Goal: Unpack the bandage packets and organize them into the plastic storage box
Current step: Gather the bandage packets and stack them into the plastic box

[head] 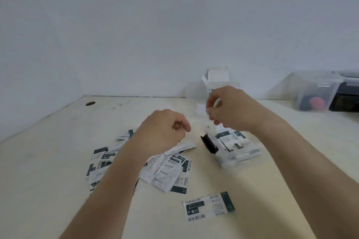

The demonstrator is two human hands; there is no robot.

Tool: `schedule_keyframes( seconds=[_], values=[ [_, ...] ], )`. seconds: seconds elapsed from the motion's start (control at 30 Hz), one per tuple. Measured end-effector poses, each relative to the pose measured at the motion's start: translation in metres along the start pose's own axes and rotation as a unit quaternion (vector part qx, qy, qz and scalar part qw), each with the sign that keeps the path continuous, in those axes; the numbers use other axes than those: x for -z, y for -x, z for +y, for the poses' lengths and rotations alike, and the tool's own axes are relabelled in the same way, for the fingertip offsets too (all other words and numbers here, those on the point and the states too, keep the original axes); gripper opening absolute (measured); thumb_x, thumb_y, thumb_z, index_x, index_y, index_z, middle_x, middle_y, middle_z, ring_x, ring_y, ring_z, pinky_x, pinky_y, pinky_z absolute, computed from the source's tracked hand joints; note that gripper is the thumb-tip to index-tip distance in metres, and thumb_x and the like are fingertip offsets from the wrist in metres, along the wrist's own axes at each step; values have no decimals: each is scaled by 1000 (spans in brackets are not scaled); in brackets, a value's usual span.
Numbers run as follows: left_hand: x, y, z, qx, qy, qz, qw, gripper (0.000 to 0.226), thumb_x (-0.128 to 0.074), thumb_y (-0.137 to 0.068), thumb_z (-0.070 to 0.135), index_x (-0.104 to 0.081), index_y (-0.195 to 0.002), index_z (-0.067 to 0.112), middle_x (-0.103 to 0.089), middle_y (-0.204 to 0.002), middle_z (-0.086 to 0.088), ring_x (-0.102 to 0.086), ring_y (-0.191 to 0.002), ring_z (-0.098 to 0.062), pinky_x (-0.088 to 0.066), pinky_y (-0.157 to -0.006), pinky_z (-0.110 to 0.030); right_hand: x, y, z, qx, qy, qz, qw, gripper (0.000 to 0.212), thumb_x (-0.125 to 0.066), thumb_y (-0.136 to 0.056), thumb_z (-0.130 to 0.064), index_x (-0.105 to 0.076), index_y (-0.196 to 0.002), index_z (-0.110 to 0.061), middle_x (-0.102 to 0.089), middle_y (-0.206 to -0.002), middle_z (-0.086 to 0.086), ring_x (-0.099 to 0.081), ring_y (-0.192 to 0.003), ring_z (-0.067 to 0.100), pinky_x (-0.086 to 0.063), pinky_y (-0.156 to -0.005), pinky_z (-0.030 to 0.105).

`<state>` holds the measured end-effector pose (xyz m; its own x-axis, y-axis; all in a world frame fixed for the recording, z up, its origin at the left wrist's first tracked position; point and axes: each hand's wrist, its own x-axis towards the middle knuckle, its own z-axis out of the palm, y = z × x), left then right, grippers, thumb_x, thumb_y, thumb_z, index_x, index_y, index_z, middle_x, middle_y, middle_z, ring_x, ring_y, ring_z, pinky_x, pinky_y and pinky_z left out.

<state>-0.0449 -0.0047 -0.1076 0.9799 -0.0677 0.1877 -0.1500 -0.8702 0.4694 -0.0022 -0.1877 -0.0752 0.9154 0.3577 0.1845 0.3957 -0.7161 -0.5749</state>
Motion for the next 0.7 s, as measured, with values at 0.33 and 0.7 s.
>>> schedule_keyframes(
  seconds=[0.33,0.7],
  values=[
    [4,53,-65,-10,-131,-233,964,71,-81,-70,41,-45,-131,46,-37,-115,9,-33,-110,-8,-36,-96,-28,-75,24,-43,84,129,-186,970,22,-47,-94,-12,-61,-107,-21,-64,-110,0,-61,-98,19,-52,-85,34],
    [-2,32,-74,-14,-128,-160,979,32,-74,-79,42,-64,-107,31,-60,-100,11,-56,-95,-10,-47,-87,-34,-116,14,-15,23,-69,-169,983,26,-60,-86,-13,-57,-105,-32,-62,-95,-10,-59,-80,5,-50,-66,20]
  ],
)
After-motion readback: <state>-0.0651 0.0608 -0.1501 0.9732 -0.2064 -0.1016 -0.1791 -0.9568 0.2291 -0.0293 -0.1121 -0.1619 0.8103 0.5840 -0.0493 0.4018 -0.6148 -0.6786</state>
